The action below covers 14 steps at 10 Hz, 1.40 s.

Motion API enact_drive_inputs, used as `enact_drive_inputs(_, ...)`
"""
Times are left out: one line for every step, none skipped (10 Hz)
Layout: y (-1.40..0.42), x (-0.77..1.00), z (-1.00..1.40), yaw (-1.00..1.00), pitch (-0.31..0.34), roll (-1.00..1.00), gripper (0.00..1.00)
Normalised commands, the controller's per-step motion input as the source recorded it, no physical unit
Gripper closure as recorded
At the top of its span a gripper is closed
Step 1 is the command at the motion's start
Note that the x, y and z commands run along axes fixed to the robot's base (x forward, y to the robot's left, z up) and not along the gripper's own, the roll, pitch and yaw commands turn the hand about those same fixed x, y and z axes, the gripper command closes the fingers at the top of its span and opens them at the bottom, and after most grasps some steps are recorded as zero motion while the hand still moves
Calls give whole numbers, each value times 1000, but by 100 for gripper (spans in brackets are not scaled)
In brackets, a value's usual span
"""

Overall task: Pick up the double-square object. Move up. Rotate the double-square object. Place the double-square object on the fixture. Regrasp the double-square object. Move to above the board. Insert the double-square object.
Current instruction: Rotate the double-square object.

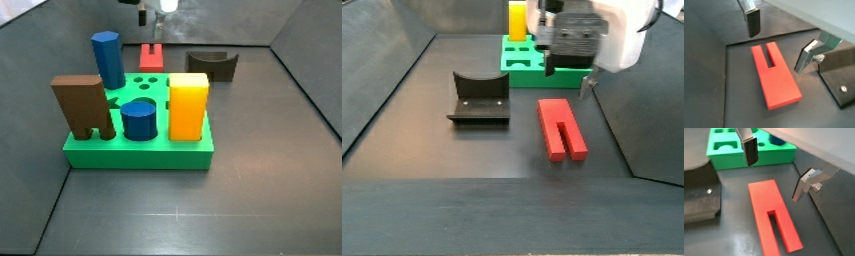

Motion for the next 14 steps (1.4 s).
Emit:
enact_drive_inputs(2, 40, -34, 1000, -14, -1, 0)
enact_drive_inputs(2, 40, -34, 1000, -15, -2, 0)
enact_drive_inputs(2, 40, -34, 1000, -16, -2, 0)
enact_drive_inputs(2, 40, -34, 1000, -18, -2, 0)
enact_drive_inputs(2, 40, -34, 1000, -19, -2, 0)
enact_drive_inputs(2, 40, -34, 1000, -22, -2, 0)
enact_drive_inputs(2, 40, -34, 1000, -24, -2, 0)
enact_drive_inputs(2, 40, -34, 1000, -27, -3, 0)
enact_drive_inputs(2, 40, -35, 1000, -31, -3, 0)
enact_drive_inputs(2, 39, -35, 1000, -38, -4, 0)
enact_drive_inputs(2, 39, -35, 1000, -45, -5, 0)
enact_drive_inputs(2, 38, -36, 952, -55, -5, 0)
enact_drive_inputs(2, 37, -36, 704, -54, -5, 0)
enact_drive_inputs(1, 35, -37, 413, -53, -5, 0)
